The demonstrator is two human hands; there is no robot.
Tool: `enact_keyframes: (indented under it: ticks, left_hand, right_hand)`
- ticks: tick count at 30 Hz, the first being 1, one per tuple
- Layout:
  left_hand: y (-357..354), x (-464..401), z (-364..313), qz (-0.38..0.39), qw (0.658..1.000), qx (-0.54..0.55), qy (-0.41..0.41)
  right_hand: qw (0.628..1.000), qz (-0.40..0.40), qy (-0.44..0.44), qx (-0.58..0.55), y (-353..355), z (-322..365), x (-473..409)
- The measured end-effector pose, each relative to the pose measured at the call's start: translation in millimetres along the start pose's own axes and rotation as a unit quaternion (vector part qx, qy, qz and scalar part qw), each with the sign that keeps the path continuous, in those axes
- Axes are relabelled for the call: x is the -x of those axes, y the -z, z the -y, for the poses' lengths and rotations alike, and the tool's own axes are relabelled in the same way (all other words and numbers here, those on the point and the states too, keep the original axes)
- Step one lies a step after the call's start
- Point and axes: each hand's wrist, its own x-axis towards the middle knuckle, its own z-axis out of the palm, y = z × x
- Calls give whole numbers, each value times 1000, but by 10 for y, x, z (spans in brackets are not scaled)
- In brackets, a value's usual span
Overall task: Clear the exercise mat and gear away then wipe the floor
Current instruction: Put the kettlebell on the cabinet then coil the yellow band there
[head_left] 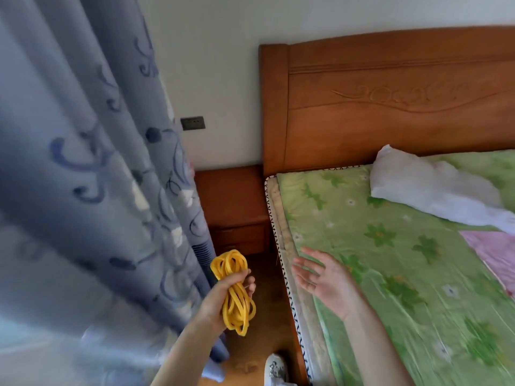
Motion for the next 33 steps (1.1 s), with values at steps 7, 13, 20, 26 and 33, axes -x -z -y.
enact_keyframes:
  ticks: [7,13,20,26,33]
  left_hand:
    - [-709,-843,-649,-16,1000,-19,-4]
    - [-799,-1362,-1089,-53,999,-3,4]
    - [-858,-1947,-1752,-39,999,-5,-12]
    - [-722,-2376,-2370,-37,999,-34,-15]
    - [-375,-2721,-2893,-68,997,-27,-15]
  right_hand:
    - [1000,8,8,-6,-246,828,-882]
    - [999,-3,-30,41,-436,1021,-1470]
    - [999,-5,-25,42,-772,1326,-2152]
    - [999,5,-9,38,-1241,1517,-2714]
    - [998,13,-39,40,-1769,1476,-3302]
